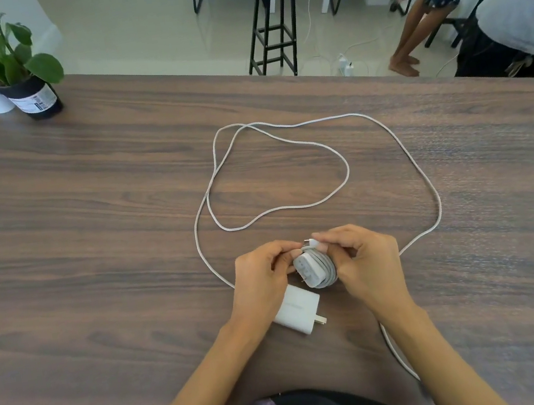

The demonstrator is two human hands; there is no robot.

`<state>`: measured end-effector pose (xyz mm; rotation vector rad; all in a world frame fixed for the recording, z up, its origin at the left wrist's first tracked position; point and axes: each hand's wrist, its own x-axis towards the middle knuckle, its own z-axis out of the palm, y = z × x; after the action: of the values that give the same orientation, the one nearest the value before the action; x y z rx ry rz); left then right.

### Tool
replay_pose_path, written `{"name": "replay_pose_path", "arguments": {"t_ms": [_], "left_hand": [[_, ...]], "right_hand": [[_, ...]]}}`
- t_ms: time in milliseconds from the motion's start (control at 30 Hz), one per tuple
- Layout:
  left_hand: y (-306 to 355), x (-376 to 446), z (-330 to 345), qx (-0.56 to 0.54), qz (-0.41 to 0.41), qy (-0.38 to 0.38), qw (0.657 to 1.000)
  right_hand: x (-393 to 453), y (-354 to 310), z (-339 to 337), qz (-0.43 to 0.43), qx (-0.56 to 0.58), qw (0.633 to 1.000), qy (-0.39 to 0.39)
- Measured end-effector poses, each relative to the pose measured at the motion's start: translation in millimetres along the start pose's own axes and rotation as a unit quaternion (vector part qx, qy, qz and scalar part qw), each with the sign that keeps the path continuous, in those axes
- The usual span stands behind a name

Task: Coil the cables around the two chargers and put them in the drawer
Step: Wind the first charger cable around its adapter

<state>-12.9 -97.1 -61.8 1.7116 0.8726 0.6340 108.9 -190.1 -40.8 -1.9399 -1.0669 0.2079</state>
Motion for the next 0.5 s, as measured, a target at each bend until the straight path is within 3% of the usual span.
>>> {"name": "replay_pose_path", "arguments": {"t_ms": [167, 500], "left_hand": [[-6.0, 1.8, -0.2, 0.091, 0.115, 0.011, 0.989], [-9.2, 2.4, 7.2, 0.135, 0.155, 0.019, 0.978]], "right_hand": [[0.1, -1.1, 0.2, 0.009, 0.001, 1.000, -0.011], [1.9, 0.8, -4.9, -0.037, -0.082, 0.995, -0.031]]}}
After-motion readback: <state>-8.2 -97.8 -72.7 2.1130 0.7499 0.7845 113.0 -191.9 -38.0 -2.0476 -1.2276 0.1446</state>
